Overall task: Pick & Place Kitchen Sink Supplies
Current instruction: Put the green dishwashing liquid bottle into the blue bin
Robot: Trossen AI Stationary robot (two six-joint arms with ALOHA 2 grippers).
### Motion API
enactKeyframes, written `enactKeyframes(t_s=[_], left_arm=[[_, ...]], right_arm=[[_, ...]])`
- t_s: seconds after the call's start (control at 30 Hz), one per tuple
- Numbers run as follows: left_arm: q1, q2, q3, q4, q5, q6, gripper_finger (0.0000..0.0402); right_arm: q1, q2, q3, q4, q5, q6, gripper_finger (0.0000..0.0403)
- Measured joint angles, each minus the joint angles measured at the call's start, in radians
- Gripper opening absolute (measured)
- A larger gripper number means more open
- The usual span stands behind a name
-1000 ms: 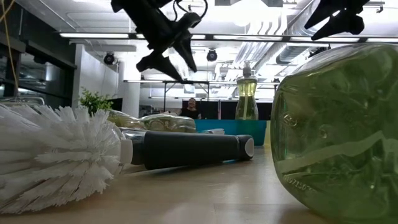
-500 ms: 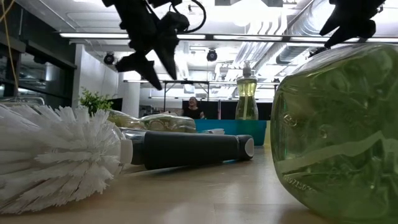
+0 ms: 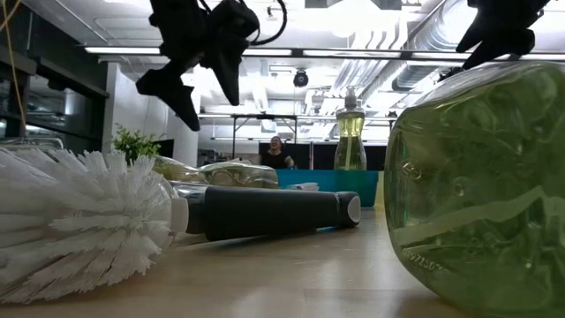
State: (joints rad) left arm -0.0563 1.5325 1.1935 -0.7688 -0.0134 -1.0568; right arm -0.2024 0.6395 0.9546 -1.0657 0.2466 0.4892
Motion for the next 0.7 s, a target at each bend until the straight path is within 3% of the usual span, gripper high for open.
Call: enactKeyframes(t_s=[0.13, 0.7], left_arm=[[-0.020, 0.021, -0.001, -0.030, -0.033, -0.019, 0.0359], [-0.023, 0.131, -0.002, -0.052, -0.014, -0.053, 0.0353]], right_arm=[[0.000, 0.000, 0.000, 0.000, 0.000, 0.000, 0.0248], [0.000, 0.002, -0.001, -0.015, -0.015, 0.008, 0.0248]])
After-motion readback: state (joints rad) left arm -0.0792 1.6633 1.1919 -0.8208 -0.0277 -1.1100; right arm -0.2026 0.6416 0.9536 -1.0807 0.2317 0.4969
